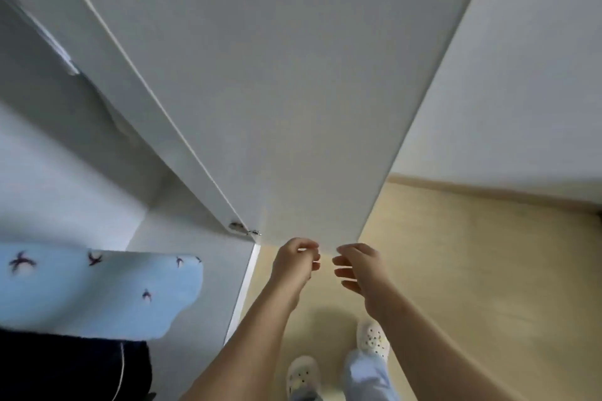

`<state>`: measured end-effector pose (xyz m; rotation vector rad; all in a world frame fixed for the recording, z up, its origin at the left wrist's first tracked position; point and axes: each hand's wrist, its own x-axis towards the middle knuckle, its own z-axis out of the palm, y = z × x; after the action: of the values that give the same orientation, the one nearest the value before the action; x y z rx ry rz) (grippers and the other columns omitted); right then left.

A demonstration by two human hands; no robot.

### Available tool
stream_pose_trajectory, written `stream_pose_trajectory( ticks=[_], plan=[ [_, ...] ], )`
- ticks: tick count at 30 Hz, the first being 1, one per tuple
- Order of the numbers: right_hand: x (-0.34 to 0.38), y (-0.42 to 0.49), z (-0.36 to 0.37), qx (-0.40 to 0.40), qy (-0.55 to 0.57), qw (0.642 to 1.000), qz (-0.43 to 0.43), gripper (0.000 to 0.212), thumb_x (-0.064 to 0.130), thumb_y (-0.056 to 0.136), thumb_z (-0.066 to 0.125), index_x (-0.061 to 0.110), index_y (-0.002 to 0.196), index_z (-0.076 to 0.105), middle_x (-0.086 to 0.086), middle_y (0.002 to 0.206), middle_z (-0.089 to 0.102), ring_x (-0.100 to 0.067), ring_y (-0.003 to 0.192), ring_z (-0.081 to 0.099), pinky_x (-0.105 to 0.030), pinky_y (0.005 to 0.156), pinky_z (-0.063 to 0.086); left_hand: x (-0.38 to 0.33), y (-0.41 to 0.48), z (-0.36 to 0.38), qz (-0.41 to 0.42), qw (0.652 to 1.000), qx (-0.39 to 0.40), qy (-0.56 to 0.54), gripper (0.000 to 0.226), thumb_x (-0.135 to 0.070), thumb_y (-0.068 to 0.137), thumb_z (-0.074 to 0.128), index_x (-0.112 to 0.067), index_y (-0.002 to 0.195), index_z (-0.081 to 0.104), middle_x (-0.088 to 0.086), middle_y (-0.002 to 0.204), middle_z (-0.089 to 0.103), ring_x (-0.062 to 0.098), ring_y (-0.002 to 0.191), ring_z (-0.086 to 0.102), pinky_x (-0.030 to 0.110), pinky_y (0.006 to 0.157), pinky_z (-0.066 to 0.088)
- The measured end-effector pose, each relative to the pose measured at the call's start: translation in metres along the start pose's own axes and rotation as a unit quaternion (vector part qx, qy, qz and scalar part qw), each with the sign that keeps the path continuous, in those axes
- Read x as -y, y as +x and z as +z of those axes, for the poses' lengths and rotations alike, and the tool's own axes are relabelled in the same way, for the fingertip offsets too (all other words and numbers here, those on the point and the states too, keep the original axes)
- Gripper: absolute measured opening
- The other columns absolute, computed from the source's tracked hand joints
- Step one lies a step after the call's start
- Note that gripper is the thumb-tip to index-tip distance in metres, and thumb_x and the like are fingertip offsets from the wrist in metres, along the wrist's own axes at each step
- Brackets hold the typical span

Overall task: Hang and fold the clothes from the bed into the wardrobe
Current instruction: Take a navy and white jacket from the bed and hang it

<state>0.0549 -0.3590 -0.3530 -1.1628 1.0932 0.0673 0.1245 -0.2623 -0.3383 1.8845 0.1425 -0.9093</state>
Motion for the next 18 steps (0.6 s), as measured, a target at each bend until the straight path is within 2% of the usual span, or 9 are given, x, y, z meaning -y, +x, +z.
stream_pose_trajectory(
  ticks=[7, 13, 18],
  plan=[
    [-0.042, -0.029, -0.133, -0.163, 0.176, 0.971, 0.024, 0.01, 0.014, 0.089, 0.054, 0.015, 0.082, 0.06, -0.001, 0.071, 0.061, -0.014, 0.058, 0.055, -0.024, 0.057, 0.041, -0.011, -0.029, 0.136, 0.04, 0.974, 0.164, 0.151, 0.009, -0.017, 0.093, 0.048, -0.016, 0.095, 0.056, -0.002, 0.078, 0.06, 0.011, 0.068, 0.058, 0.022, 0.062, 0.04],
    [-0.073, -0.057, -0.261, -0.242, 0.287, 0.927, 0.007, 0.008, 0.015, 0.088, 0.055, 0.015, 0.082, 0.06, -0.001, 0.072, 0.062, -0.015, 0.058, 0.056, -0.024, 0.057, 0.042, -0.025, -0.081, 0.275, 0.079, 0.937, 0.267, 0.211, 0.012, -0.011, 0.092, 0.048, -0.018, 0.083, 0.053, -0.001, 0.071, 0.055, 0.011, 0.06, 0.052, 0.02, 0.053, 0.034],
    [-0.107, -0.095, -0.4, -0.312, 0.343, 0.886, 0.005, 0.008, 0.013, 0.088, 0.054, 0.013, 0.083, 0.06, -0.001, 0.068, 0.062, -0.016, 0.057, 0.056, -0.024, 0.056, 0.042, -0.015, -0.146, 0.41, 0.068, 0.906, 0.34, 0.244, 0.017, -0.011, 0.092, 0.047, -0.02, 0.08, 0.054, -0.004, 0.071, 0.055, 0.008, 0.059, 0.053, 0.02, 0.056, 0.035]
  ],
)
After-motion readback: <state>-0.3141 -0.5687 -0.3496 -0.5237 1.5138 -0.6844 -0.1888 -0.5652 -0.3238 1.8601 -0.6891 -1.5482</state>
